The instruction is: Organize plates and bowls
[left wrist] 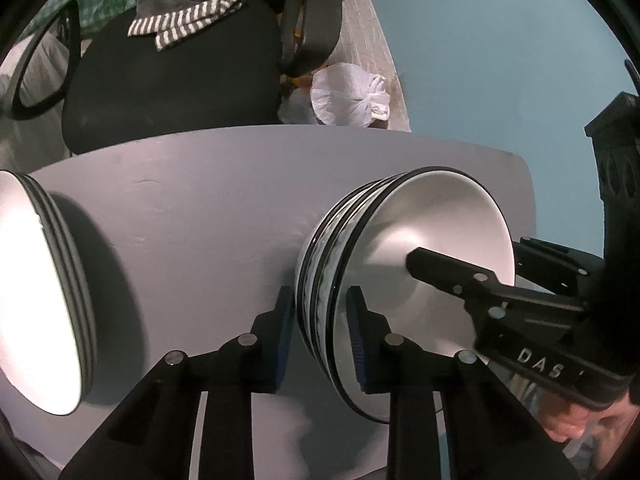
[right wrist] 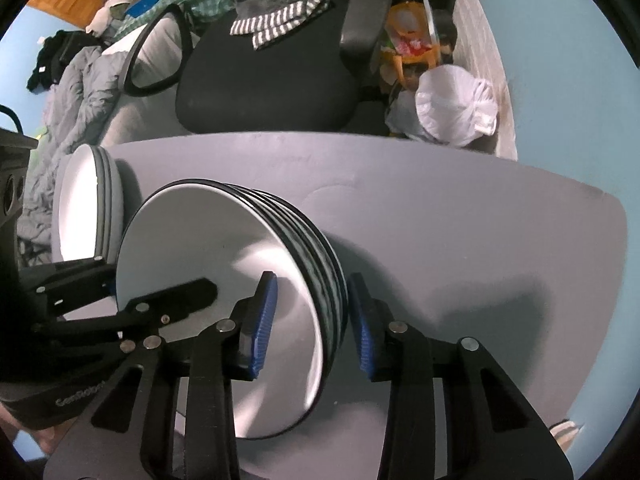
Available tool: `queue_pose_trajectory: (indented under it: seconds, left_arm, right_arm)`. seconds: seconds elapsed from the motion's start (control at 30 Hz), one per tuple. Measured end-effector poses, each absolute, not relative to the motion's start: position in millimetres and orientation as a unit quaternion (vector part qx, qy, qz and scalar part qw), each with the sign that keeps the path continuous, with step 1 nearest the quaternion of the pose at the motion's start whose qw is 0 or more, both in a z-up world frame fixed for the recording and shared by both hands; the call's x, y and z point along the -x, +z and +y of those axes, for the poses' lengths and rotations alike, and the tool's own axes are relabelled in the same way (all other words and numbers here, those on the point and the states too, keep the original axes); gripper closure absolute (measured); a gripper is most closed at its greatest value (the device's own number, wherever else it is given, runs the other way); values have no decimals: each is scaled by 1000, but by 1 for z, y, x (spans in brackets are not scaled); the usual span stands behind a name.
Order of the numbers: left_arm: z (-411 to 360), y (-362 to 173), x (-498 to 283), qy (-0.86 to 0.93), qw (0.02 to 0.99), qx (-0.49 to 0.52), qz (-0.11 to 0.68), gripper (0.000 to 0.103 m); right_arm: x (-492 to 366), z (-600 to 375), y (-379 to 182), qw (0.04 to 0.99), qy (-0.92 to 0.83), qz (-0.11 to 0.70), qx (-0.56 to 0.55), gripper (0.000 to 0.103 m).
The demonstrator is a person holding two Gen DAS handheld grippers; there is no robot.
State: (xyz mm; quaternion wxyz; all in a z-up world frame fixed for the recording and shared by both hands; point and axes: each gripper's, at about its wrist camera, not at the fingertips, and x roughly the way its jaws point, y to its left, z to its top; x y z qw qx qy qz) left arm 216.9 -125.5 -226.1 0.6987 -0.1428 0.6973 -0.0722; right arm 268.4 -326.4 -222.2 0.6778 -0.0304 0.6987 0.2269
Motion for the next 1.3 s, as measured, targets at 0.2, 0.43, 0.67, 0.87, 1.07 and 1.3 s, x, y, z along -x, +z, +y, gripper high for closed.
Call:
queue_pose_trajectory:
  seconds: [0.2,0.43,0.67,0.87,1.07,1.3]
  left_arm:
    - [-109,-225,-200,-72,698,122,702,82]
    - [-84,-228,-172,-66,690,126,709,82]
    - [-69,-236,-164,-76,681,171,708,78]
    - [-67,-237,-164,-74,689,144,706,66]
    - [-64,-244,-166,-83,680,162,710,66]
    - [-70,-243,-165,-104,692,150,698,77]
  right_arm:
    - [-254,-319,-224,670,230,706,9,74]
    - [-233,-295,-228,659,234,715,1,77]
    - [-224,-289,-230,660,227,716,0,77]
    - [-225,-292,-233,649,228,725,-12,76]
    - [-222,-290,-237,640,229,733,-13,65]
    - [-222,-284,-236,642,228,733,-2,65]
